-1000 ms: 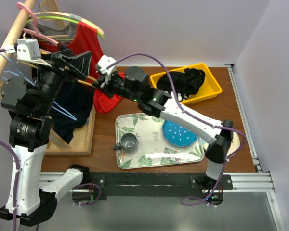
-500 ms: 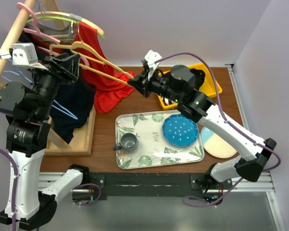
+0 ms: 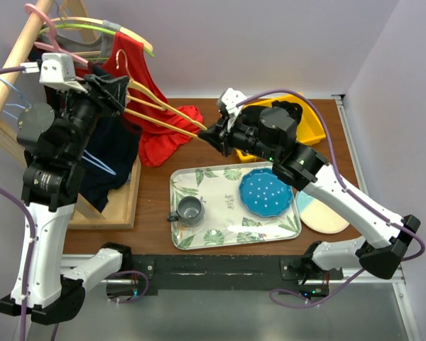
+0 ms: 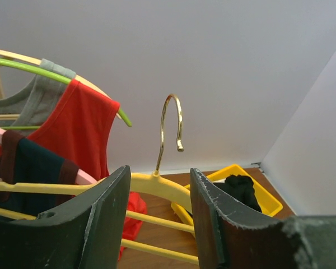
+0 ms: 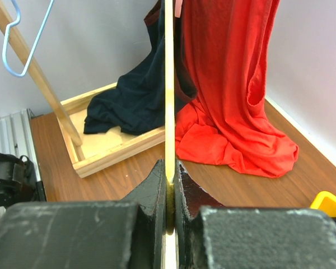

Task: Remove the tank top from the hanger
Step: Place the hanger at the clothesline, then pick up the hanger from the clothesline.

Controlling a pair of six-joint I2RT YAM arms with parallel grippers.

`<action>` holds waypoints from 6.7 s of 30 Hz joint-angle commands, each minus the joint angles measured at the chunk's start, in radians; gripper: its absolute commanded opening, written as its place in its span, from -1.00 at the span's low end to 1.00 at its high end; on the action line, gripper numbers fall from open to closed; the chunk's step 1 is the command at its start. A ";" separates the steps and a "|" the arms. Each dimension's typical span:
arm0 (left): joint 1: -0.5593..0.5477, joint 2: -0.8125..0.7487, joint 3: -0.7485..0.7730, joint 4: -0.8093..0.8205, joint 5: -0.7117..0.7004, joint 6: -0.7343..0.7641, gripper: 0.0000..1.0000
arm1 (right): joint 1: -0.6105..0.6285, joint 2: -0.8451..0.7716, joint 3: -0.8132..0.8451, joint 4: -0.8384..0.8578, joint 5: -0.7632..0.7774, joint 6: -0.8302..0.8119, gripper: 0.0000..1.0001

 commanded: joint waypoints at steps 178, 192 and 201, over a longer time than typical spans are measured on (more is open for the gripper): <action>-0.002 -0.197 0.004 -0.010 0.070 -0.104 1.00 | 0.122 1.000 1.133 0.393 0.104 0.263 -1.00; -0.002 -0.174 -0.006 0.015 0.119 -0.087 1.00 | 0.122 0.961 1.076 0.680 0.088 0.331 -1.00; -0.004 -0.150 -0.028 0.027 0.122 -0.060 1.00 | 0.119 0.903 0.993 0.724 0.091 0.305 -1.00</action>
